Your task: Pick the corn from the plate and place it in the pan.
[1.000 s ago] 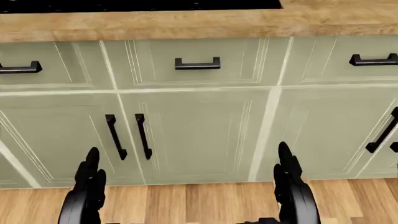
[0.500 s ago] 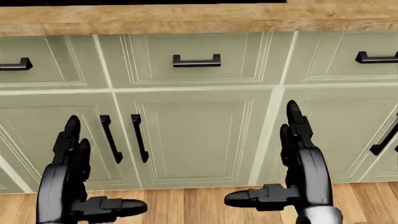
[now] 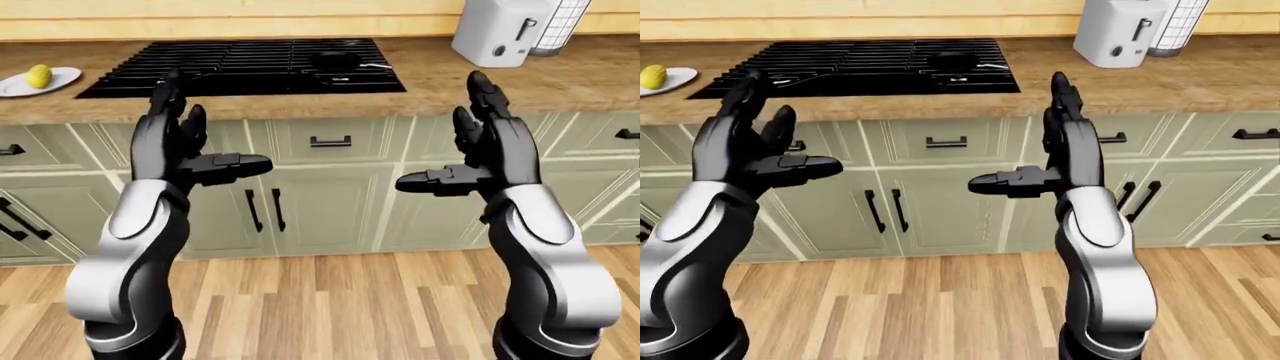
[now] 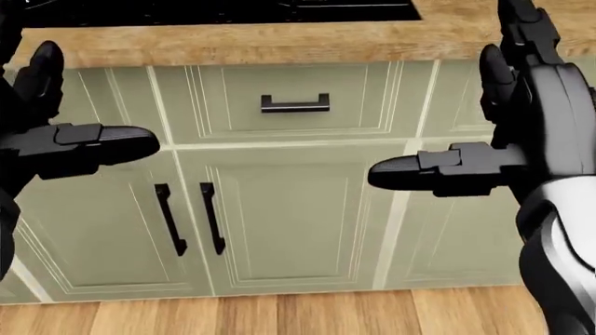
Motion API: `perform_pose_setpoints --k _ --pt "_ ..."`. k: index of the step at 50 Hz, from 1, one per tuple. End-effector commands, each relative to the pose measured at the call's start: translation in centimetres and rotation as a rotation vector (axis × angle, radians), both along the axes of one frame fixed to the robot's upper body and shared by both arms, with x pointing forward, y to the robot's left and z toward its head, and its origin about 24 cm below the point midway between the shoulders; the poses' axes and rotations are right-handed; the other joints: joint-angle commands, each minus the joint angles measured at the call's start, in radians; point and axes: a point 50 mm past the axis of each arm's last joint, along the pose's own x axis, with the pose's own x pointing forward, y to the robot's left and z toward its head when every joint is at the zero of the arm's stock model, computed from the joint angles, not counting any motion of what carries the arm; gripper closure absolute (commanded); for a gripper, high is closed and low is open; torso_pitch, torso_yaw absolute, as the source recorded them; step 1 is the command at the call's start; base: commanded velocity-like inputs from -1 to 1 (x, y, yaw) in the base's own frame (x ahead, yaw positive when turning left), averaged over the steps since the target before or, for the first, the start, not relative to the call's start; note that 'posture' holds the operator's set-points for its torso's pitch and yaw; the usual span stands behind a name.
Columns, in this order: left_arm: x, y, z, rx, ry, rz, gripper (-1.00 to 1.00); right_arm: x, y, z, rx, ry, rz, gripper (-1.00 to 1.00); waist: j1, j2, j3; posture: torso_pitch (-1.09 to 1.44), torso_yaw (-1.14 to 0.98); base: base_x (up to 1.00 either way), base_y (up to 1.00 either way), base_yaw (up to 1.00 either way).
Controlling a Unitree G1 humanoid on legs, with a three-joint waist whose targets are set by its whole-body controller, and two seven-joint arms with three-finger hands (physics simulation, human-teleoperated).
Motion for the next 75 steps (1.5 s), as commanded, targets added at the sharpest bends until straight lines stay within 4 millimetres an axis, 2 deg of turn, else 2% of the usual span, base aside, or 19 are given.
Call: perform_pose_setpoints --k 1,11,13,16,21,24,26,35,39,45,47,48,49,59,62,68,72,74,75 --pt "-0.3 -0.1 1.2 -0.003 -0.051 -0.013 -1.00 -0.3 0.3 1.3 -0.008 -0.048 0.007 -1.00 0.000 0.002 -0.015 0.00 0.00 0.00 0.00 0.00" --pt "-0.9 -0.2 1.9 0.013 -0.077 -0.027 -1.00 -1.9 -0.1 4.4 0.005 -0.141 -0.015 -1.00 -0.002 0.010 -0.027 0.00 0.00 0.00 0.06 0.00" --pt "-0.9 -0.2 2.0 0.012 -0.081 -0.027 -1.00 -2.0 0.1 4.5 0.003 -0.142 -0.010 -1.00 -0.003 -0.041 -0.019 0.00 0.00 0.00 0.57 0.00" --pt "-1.1 -0.3 2.1 0.017 -0.084 -0.037 -1.00 -2.0 0.1 4.5 0.014 -0.154 -0.001 -1.00 -0.009 -0.044 -0.032 0.00 0.00 0.00 0.50 0.00" --pt "-1.1 -0.3 2.1 0.025 -0.092 -0.038 -1.00 -2.1 0.1 4.5 0.032 -0.159 0.006 -1.00 -0.021 0.025 -0.003 0.00 0.00 0.00 0.43 0.00" --pt "-1.1 -0.3 2.1 0.024 -0.094 -0.037 -1.00 -2.1 0.0 4.5 0.032 -0.162 0.002 -1.00 -0.029 0.109 -0.034 0.00 0.00 0.00 0.42 0.00" --pt "-1.2 -0.5 2.1 0.026 -0.095 -0.039 -1.00 -2.0 0.0 4.4 0.032 -0.161 0.000 -1.00 -0.022 0.078 -0.005 0.00 0.00 0.00 0.43 0.00" --pt "-1.6 -0.7 2.8 0.025 -0.100 -0.042 -1.00 -1.6 -0.1 3.9 0.032 -0.156 0.007 -1.00 -0.017 -0.064 -0.009 0.00 0.00 0.00 0.42 0.00" --pt "-1.7 -0.8 3.1 0.027 -0.102 -0.042 -1.00 -1.7 -0.1 3.9 0.032 -0.157 0.009 -1.00 -0.015 -0.056 -0.020 0.00 0.00 0.00 0.42 0.00" --pt "-1.7 -0.6 3.2 0.025 -0.106 -0.039 -1.00 -1.7 0.0 3.8 0.031 -0.155 0.011 -1.00 -0.015 0.006 -0.002 0.00 0.00 0.00 0.42 0.00" --pt "-1.7 -0.7 3.2 0.027 -0.107 -0.042 -1.00 -1.7 -0.1 3.8 0.032 -0.155 0.012 -1.00 -0.020 0.062 -0.013 0.00 0.00 0.00 0.42 0.00" --pt "-1.8 -0.8 3.2 0.026 -0.109 -0.045 -1.00 -1.7 -0.1 3.7 0.034 -0.156 0.014 -1.00 -0.019 0.116 -0.028 0.00 0.00 0.00 0.41 0.00" --pt "-1.7 -0.7 3.2 0.024 -0.110 -0.044 -1.00 -1.7 0.0 3.8 0.034 -0.156 0.014 -1.00 -0.013 0.076 -0.018 0.00 0.00 0.00 0.41 0.00" --pt "-1.6 -0.7 3.0 0.026 -0.107 -0.043 -1.00 -1.7 0.1 3.9 0.030 -0.152 0.015 -1.00 -0.015 -0.008 -0.001 0.00 0.00 0.00 0.41 0.00" --pt "-1.6 -0.6 2.9 0.024 -0.107 -0.043 -1.00 -1.7 0.3 3.9 0.029 -0.148 0.014 -1.00 -0.015 -0.058 -0.011 0.00 0.00 0.00 0.40 0.00" --pt "-1.6 -0.7 2.7 0.025 -0.104 -0.046 -1.00 -1.7 0.3 3.9 0.026 -0.147 0.016 -1.00 -0.011 -0.041 -0.025 0.00 0.00 0.00 0.39 0.00" --pt "-1.5 -0.6 2.7 0.023 -0.105 -0.044 -1.00 -1.5 0.3 3.7 0.024 -0.144 0.019 -1.00 -0.016 0.017 -0.004 0.00 0.00 0.00 0.39 0.00" --pt "-1.5 -0.7 2.7 0.024 -0.105 -0.044 -1.00 -1.6 0.3 3.7 0.025 -0.146 0.020 -1.00 -0.019 0.100 -0.025 0.00 0.00 0.00 0.39 0.00" --pt "-1.5 -0.7 2.7 0.024 -0.106 -0.045 -1.00 -1.6 0.2 3.7 0.025 -0.147 0.018 -1.00 -0.015 0.082 -0.027 0.00 0.00 0.00 0.39 0.00"
